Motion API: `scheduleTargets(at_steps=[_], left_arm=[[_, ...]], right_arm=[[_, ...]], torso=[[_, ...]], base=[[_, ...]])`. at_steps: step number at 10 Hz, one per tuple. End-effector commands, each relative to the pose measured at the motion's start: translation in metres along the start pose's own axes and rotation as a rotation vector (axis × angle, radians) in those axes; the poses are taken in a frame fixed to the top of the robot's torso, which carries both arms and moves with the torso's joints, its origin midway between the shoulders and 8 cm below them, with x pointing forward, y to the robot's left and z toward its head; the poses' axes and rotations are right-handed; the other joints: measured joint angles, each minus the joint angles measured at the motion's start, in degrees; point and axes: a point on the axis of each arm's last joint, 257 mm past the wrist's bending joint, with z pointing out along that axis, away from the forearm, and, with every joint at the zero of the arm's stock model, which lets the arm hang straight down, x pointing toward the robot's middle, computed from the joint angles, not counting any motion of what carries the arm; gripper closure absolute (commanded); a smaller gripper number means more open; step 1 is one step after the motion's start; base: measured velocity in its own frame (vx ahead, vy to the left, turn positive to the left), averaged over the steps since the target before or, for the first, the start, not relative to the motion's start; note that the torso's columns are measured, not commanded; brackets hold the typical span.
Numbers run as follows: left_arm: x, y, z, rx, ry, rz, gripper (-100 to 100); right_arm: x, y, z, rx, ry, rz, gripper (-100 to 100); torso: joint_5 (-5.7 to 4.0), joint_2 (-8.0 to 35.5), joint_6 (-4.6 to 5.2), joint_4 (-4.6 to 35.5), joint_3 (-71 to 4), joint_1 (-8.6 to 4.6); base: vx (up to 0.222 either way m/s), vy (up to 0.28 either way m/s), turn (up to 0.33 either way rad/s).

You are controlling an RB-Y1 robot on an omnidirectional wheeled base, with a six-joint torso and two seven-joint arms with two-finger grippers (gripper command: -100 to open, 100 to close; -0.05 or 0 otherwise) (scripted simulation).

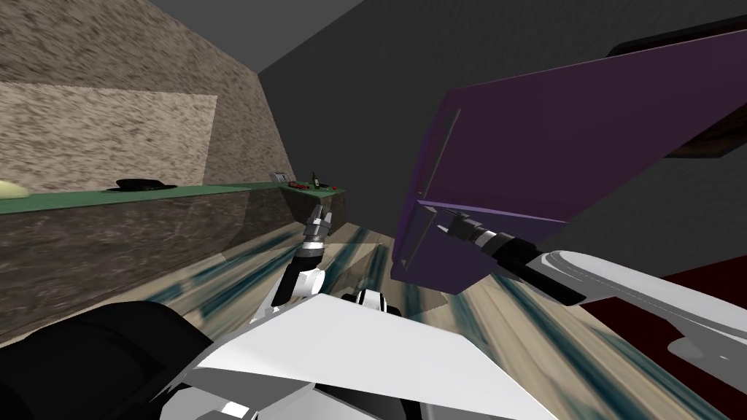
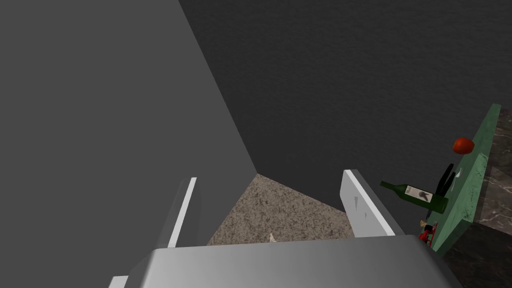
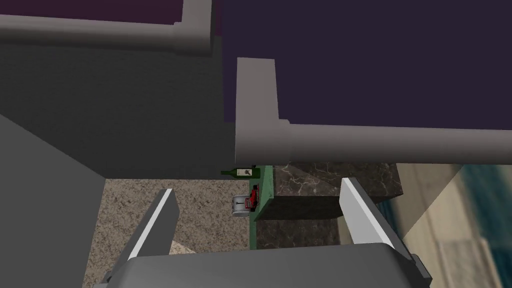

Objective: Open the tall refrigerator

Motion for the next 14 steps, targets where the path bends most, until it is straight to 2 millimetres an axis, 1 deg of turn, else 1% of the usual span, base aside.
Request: scheduleTargets(at_steps=[1, 8, 12, 13, 14], left_arm=[[0.000, 0.000, 0.000, 0.000, 0.000, 0.000, 0], [0.000, 0.000, 0.000, 0.000, 0.000, 0.000, 0], [0.000, 0.000, 0.000, 0.000, 0.000, 0.000, 0], [0.000, 0.000, 0.000, 0.000, 0.000, 0.000, 0], [0.000, 0.000, 0.000, 0.000, 0.000, 0.000, 0]], right_arm=[[-0.015, -0.003, 0.001, -0.006, -0.020, -0.128, -100], [-0.057, -0.010, 0.002, -0.002, -0.081, -0.431, -100], [-0.080, -0.013, 0.001, 0.009, -0.119, -0.565, -100], [-0.089, -0.014, 0.001, 0.015, -0.135, -0.615, -100], [-0.093, -0.014, 0.000, 0.017, -0.141, -0.633, -100]], torso=[[-0.01, 0.0, 0.01, 0.0, 0.0, -0.02], [0.00, 0.0, 0.00, 0.0, 0.0, -0.02], [0.00, 0.0, 0.00, 0.0, 0.0, 0.01], [0.01, 0.0, 0.01, 0.0, 0.0, 0.01], [0.00, 0.0, 0.00, 0.0, 0.0, -0.01]], base=[[0.069, -0.045, -0.036], [0.073, -0.040, -0.033], [0.051, -0.026, -0.023], [0.058, -0.023, -0.031], [0.058, -0.028, -0.025]])
